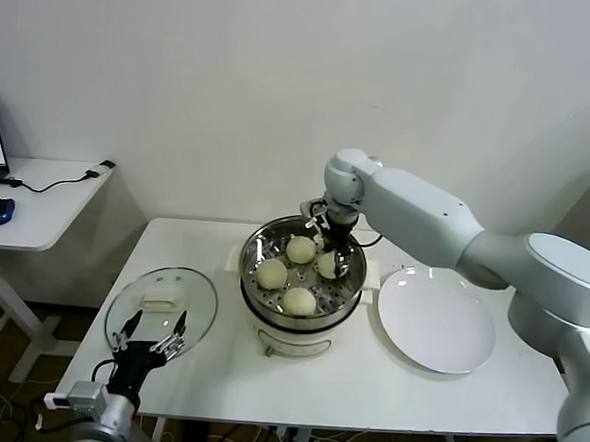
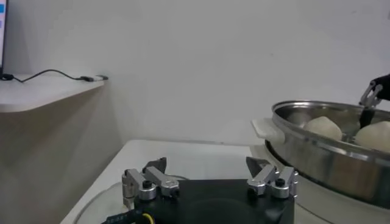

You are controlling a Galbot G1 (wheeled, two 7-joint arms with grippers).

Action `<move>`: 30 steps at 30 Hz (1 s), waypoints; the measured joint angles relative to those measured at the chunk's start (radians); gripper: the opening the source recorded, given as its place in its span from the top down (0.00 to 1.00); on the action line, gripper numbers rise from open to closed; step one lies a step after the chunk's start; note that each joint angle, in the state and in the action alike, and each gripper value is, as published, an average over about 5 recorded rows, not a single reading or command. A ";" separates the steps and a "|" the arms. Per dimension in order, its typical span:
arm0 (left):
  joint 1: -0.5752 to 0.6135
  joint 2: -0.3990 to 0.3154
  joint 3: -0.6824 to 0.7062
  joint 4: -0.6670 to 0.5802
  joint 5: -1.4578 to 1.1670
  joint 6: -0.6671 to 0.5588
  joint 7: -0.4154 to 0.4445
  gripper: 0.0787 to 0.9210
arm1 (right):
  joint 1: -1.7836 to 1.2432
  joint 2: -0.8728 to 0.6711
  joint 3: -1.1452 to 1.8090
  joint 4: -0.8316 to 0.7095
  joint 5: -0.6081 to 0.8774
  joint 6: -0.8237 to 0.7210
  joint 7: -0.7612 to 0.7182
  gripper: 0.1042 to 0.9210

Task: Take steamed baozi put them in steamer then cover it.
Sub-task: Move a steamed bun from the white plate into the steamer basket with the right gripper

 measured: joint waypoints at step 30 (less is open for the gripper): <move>-0.025 -0.010 0.010 0.031 0.013 -0.010 0.013 0.12 | 0.003 -0.205 0.209 0.163 0.186 -0.033 0.161 0.12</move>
